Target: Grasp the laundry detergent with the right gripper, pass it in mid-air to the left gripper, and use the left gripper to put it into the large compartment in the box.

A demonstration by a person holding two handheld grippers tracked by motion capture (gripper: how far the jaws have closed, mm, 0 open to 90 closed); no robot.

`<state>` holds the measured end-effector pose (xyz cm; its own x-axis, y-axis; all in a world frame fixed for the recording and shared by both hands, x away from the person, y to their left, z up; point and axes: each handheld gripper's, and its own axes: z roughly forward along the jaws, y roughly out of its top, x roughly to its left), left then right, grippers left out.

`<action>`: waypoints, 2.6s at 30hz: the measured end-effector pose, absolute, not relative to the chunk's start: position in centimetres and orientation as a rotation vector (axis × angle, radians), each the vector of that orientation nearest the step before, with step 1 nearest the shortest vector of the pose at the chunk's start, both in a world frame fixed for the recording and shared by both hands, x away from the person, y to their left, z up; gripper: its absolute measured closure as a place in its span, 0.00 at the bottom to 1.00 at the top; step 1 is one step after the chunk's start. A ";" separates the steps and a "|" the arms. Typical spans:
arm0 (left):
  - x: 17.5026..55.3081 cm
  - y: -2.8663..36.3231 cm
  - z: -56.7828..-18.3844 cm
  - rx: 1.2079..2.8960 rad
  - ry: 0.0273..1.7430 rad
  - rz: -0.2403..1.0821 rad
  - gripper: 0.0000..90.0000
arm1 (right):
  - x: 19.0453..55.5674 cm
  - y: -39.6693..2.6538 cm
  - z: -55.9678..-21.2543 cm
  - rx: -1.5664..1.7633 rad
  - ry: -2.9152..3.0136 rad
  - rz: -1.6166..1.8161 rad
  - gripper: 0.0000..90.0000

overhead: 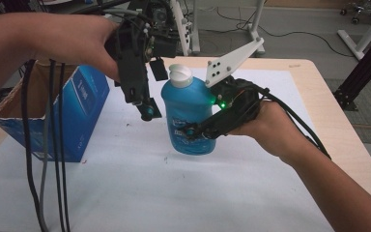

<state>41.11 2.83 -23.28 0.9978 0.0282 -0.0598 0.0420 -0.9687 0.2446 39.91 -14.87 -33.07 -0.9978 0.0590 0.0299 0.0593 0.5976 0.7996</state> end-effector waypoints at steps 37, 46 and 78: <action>41.3 -0.1 -24.4 2.882 -0.020 -0.116 0.06 | 39.7 -14.2 -34.0 -0.086 -2.818 -1.332 0.50; 41.3 -0.2 -24.6 2.880 -0.041 -0.124 0.14 | 39.6 -14.2 -34.0 -0.088 -2.813 -1.334 0.50; 41.4 -0.4 -24.8 2.882 -0.070 -0.164 0.33 | 39.6 -14.1 -34.1 -0.084 -2.808 -1.347 0.50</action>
<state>41.35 -0.37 -24.81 0.9925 -0.0621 -0.1053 -0.0336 -0.9668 0.2533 39.60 -14.14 -34.07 -0.9982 0.0374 0.0469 0.0600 0.6246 0.7786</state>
